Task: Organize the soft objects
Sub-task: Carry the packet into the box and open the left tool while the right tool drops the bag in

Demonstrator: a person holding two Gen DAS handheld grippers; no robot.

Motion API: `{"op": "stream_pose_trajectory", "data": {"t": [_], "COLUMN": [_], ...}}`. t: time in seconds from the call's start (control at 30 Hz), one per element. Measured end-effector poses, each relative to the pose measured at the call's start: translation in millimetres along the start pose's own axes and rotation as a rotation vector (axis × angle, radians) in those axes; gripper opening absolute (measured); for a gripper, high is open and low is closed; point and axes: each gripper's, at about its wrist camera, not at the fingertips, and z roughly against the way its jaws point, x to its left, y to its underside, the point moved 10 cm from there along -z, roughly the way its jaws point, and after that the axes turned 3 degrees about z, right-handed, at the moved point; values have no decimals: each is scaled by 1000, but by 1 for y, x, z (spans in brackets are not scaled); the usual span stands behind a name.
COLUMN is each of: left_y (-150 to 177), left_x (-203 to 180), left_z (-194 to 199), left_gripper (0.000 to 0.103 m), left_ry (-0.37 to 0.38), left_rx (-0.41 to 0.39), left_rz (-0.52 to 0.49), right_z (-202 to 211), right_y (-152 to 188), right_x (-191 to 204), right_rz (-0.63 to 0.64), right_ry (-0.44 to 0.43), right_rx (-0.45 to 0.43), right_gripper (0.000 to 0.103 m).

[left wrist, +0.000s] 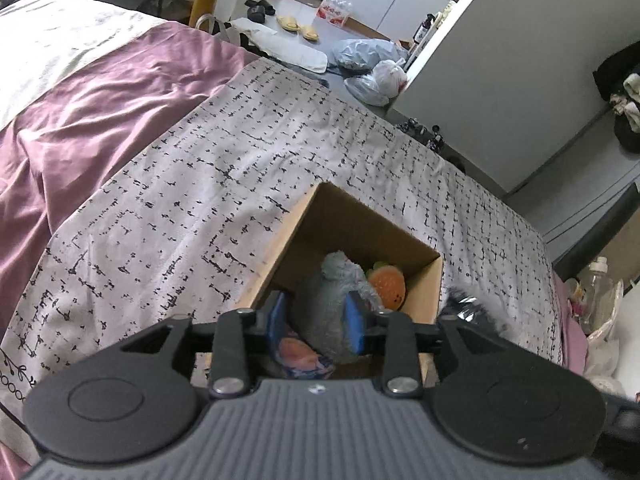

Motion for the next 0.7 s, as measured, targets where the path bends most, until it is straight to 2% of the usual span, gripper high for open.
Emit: {"op": "stream_pose_trajectory", "data": {"t": [0.13,0.23,0.27,0.33,0.4,0.7], "left_y": [-6,-9,-9,-10,-10,-4], "left_x": [2,4,5,5,5,-4], "left_z": [7,9,9,8,8,6], "left_gripper": [48,54,57,69,74,82], "left_ry": [4,1,-5,-15,-17,-22], "left_rx": [-21,-17,-13,-8,-6,18], "left_rz": [14,20,16,9,8,-20], "right_z": [-6,-9,-9,-8,-6,11], "right_y": [7,12,13,13,13,2], "right_x": [5,9,10,9,6,-13], "right_rz": [-1,-2,-2,10,16,-18], "right_ry": [3,-3,-3,15,37,50], "right_rx": [24,42,45,46,39,14], "right_gripper": [28,34,40,49,51,51]}}
